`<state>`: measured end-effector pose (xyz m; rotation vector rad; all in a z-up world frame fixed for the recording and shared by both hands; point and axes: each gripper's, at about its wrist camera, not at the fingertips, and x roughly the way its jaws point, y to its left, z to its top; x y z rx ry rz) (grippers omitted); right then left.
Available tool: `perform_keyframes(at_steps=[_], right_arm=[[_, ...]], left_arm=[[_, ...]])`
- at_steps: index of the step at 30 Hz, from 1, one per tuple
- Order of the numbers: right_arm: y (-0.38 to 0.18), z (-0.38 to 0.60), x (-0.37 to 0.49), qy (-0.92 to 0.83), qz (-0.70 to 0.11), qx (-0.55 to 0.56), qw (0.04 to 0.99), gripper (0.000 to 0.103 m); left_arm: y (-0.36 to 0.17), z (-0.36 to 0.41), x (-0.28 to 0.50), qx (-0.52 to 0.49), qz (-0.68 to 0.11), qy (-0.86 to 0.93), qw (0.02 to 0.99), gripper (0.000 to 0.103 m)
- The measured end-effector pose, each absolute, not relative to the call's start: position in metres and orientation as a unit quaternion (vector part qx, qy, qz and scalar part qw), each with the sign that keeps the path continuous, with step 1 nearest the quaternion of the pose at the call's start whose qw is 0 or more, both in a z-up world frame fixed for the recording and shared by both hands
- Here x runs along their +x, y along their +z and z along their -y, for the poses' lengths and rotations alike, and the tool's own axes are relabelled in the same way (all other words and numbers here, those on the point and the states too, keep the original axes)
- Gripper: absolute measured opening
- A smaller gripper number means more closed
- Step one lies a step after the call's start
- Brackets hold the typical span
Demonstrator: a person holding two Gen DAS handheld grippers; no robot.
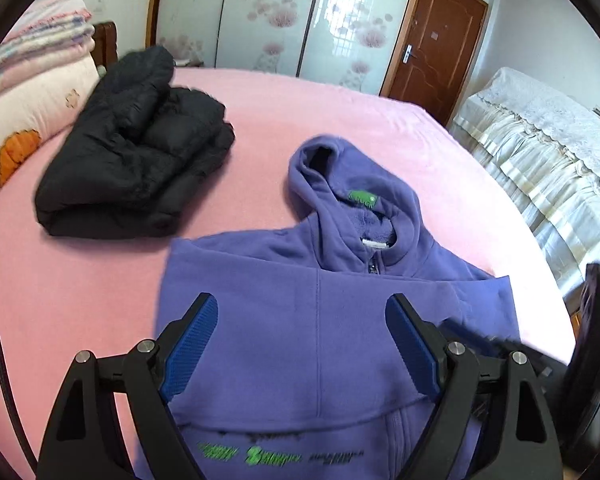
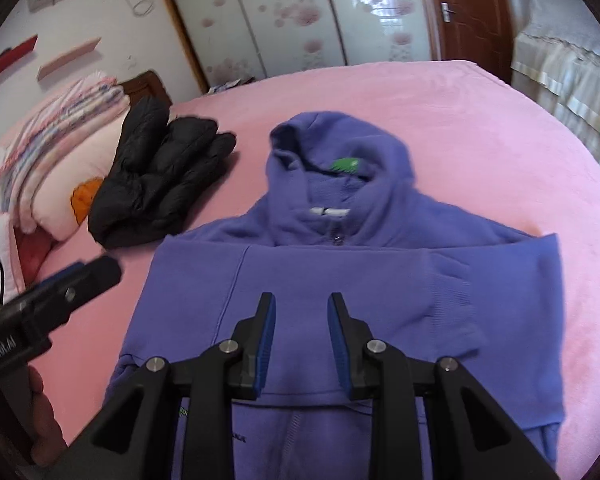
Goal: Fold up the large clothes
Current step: 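Lower the right gripper onto the sleeve cuff and close it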
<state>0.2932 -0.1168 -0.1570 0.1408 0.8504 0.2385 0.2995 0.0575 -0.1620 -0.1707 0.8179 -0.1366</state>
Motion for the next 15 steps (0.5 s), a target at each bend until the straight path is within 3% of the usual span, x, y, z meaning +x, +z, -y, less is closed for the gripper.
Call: perform_keyframes(at_steps=[8,11,15], right_arm=[[-0.211,0.122,0.316,0.081,-0.451,0.032,0.888,0.026],[-0.222,0.152,0.318,0.062,-0.460,0.041,0.885,0.000],[-0.229,0.195,0.311,0.039,-0.463,0.063,0.883,0.000]], left_arm=[[-0.238,-0.046,0.338,-0.052,-0.463,-0.039,0.884,0.085],[-0.262,-0.060,0.347,-0.050,-0.484,-0.006,0.874,0.085],[-0.273,-0.072,0.349,-0.069,-0.486,-0.009,0.871,0.087]])
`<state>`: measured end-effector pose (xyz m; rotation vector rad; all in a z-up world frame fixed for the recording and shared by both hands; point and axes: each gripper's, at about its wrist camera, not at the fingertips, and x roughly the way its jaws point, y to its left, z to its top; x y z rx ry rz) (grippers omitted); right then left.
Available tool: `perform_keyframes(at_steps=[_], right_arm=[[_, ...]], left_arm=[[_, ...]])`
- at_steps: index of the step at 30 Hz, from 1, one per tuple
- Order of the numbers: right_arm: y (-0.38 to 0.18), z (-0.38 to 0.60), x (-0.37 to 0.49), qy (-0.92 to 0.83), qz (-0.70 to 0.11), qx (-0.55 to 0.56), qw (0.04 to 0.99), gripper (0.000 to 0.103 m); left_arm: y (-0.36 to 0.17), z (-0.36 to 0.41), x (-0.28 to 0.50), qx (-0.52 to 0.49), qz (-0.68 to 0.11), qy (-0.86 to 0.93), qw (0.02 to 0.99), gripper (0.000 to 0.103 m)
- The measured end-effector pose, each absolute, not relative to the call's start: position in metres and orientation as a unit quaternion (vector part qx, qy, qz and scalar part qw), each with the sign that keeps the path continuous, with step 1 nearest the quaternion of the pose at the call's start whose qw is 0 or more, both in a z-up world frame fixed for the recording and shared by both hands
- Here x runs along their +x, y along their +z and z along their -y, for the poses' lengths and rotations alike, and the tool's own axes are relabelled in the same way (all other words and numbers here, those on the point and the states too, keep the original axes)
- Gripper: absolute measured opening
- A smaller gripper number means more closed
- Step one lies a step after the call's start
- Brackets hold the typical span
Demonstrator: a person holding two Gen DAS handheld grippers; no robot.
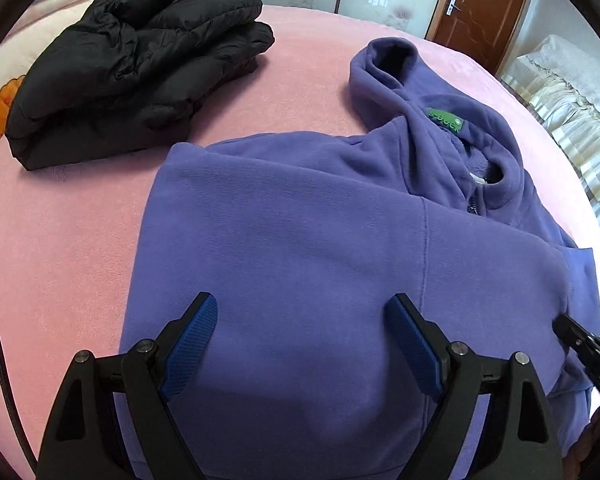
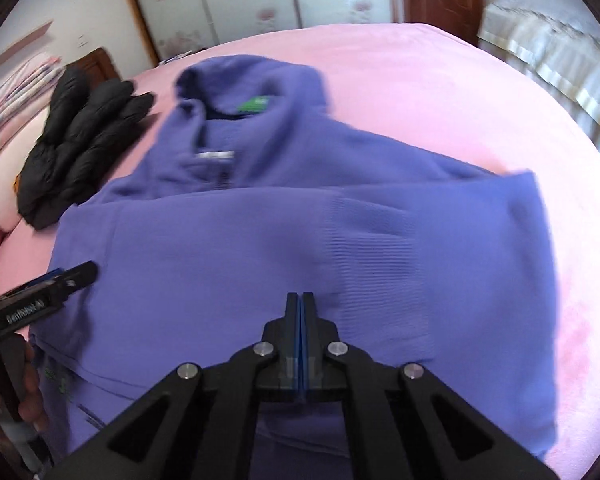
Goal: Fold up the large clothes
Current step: 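Lower the right gripper onto the sleeve cuff and close it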
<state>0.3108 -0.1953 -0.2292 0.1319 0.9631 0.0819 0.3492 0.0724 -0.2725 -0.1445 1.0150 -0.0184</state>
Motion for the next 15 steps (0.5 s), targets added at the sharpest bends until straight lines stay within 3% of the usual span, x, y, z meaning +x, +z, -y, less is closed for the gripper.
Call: perform_keyframes(at_steps=[8,10,15], right_arm=[[-0.217,0.202,0.287,0.041,-0.438,0.042,0.897,0.000],[-0.216,0.199,0.284,0.018,-0.437,0.024,0.899,0.005],[-0.212,0.220,0.266,0.001,-0.450,0.050,0.892,0.005]], left_arm=[[-0.270,-0.073,0.351,-0.058,-0.489,-0.003,0.870,0.088],[-0.266,-0.072,0.351,-0.057,-0.494,0.001,0.868,0.088],[-0.232,-0.070,0.323,-0.045,-0.467,0.001,0.883,0.087]])
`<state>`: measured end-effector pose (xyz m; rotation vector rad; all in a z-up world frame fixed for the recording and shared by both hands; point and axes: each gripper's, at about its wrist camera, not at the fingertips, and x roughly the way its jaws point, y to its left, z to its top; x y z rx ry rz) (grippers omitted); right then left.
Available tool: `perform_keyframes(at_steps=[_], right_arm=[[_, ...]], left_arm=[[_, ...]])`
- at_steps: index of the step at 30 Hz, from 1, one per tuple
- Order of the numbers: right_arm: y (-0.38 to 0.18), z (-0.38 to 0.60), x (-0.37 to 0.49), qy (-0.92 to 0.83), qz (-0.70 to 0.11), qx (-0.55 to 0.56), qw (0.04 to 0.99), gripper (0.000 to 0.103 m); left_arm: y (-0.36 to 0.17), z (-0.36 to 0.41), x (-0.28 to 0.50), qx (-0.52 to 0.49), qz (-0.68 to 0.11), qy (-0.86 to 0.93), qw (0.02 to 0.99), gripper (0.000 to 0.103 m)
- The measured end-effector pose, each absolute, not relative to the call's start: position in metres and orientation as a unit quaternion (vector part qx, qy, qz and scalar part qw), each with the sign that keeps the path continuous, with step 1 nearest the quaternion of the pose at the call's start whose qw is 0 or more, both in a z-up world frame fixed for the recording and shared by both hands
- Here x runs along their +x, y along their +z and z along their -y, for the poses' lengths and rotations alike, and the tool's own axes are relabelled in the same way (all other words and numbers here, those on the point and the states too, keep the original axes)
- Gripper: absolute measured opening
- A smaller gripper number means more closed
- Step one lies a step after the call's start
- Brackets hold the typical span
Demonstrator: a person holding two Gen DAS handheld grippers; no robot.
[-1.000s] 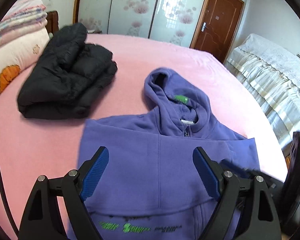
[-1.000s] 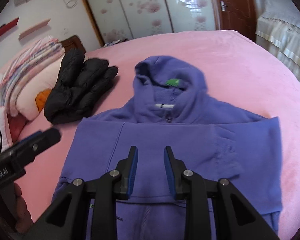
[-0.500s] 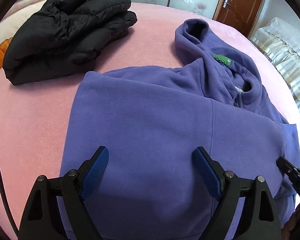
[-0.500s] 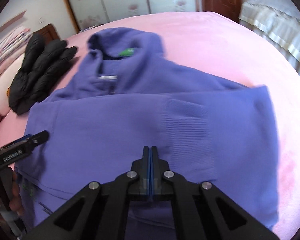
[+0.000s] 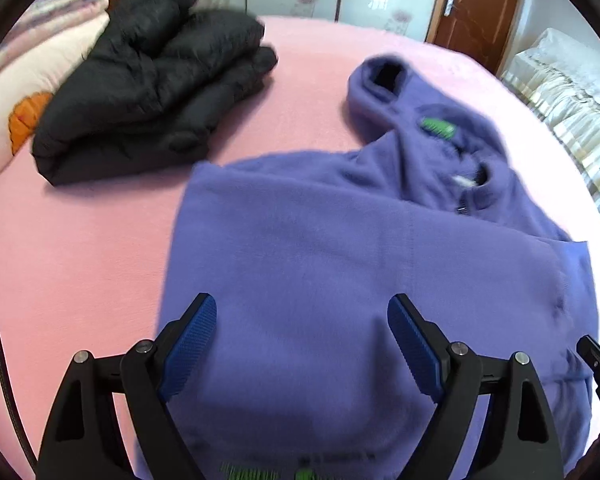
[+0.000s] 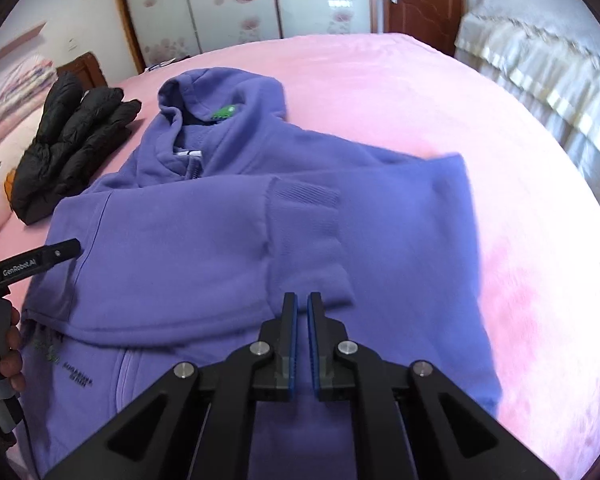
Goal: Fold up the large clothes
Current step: 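Lower the right gripper onto the sleeve cuff and close it, then raise both grippers away from the hoodie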
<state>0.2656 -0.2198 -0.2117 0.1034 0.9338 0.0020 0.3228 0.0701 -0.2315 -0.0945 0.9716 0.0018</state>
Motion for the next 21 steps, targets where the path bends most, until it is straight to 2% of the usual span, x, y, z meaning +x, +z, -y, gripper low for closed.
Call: perform_keyframes(at_steps=[17,19,21], right_arm=[[-0.099,0.222,0.126,0.018,-0.367,0.082,0.926,0.006],[-0.088,0.221,0.111,0.025,-0.359,0.086,0.929,0.011],[-0.077,0.219,0.095,0.033,-0.347,0.091,0.933,0.022]], left_arm=[[-0.093,-0.091,0.150,-0.049,-0.383,-0.002,0.922,0.087],[-0.079,-0.091,0.127,-0.039,-0.373,0.001,0.927,0.087],[-0.066,-0.090,0.105,-0.029,-0.361,0.002,0.932,0.087]])
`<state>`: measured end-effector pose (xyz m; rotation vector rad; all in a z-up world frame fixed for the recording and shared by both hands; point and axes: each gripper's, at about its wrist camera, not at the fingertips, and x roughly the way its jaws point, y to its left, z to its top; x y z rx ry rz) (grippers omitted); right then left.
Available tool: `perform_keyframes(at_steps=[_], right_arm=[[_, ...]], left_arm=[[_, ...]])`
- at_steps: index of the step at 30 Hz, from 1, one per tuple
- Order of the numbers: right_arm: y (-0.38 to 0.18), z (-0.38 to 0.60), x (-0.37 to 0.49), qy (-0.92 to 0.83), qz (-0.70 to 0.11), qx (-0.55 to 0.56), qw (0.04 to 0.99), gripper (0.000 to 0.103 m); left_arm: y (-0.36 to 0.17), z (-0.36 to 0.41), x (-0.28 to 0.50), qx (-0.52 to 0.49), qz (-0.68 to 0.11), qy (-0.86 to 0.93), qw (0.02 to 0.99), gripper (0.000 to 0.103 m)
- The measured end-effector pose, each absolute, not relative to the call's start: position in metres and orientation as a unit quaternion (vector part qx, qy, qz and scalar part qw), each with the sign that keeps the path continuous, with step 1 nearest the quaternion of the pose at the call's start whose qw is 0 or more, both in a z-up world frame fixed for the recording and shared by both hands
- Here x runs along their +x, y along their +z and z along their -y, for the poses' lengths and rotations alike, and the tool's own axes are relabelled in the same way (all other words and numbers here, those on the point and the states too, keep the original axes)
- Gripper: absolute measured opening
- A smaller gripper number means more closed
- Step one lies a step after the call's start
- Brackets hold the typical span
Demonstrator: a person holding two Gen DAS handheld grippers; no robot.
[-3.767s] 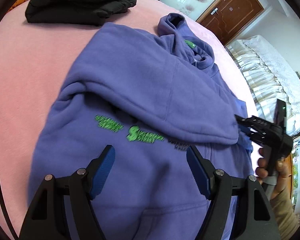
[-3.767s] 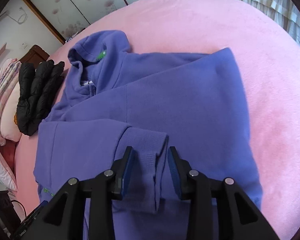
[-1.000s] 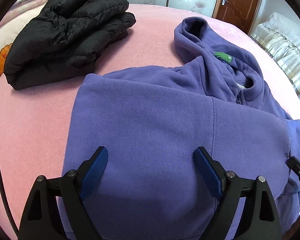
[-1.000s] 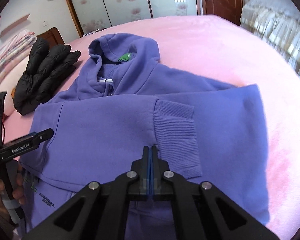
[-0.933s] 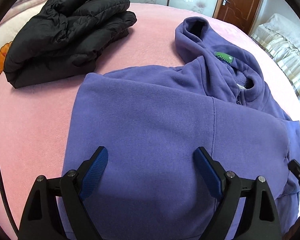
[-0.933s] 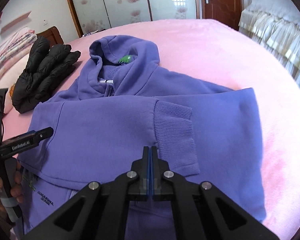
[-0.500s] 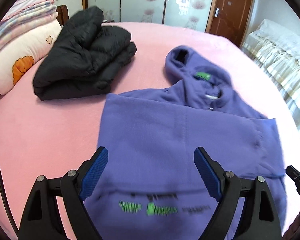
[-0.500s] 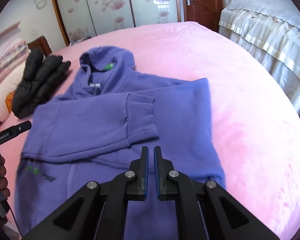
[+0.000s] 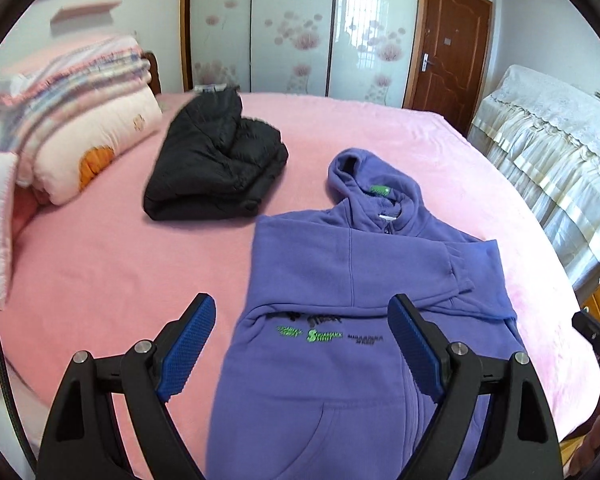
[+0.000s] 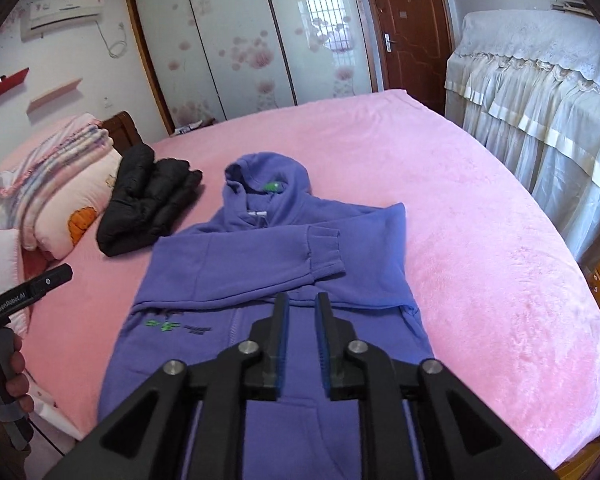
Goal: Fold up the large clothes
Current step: 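Raise both grippers away from the hoodie, then grasp the ribbed hoodie hem with both grippers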
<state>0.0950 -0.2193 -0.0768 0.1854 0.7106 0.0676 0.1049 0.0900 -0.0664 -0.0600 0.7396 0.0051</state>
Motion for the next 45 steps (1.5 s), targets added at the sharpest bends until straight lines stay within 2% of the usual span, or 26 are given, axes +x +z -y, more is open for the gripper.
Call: perform_keyframes(at_steps=[4,16,19,22,30,40,42,45], right_arm=[[-0.056,0.213,0.059,0.039,-0.321,0.082,0.943,0.030],[-0.031,0.209,-0.021,0.054,-0.290,0.072,0.953,0.030],[-0.034,0.210,-0.033,0.047,-0.291,0.070,0.953,0.030],[-0.040,0.210,-0.044,0.044,-0.297,0.067,0.951,0.030],[-0.075,0.220,-0.067,0.013,-0.342,0.045,0.939,0.030],[-0.159,0.263,-0.066,-0.003,-0.440,0.084,0.894,0.030],[-0.174,0.271,-0.065,-0.009,-0.459,0.093,0.884,0.030],[-0.195,0.285,-0.063,-0.007,-0.489,0.115,0.865,0.030]], left_arm=[[-0.045,-0.090,0.062,-0.022,-0.345,0.004,0.938,0.087],[-0.026,-0.112,-0.033,-0.021,-0.326,0.017,0.945,0.088],[-0.032,-0.122,-0.047,-0.030,-0.329,0.018,0.944,0.095],[-0.044,-0.132,-0.054,-0.030,-0.334,0.017,0.942,0.095],[-0.122,-0.170,-0.059,-0.058,-0.421,-0.021,0.905,0.095],[-0.249,-0.205,-0.057,-0.126,-0.522,-0.067,0.841,0.094],[-0.273,-0.204,-0.055,-0.134,-0.539,-0.079,0.828,0.093],[-0.298,-0.203,-0.052,-0.144,-0.558,-0.089,0.812,0.085]])
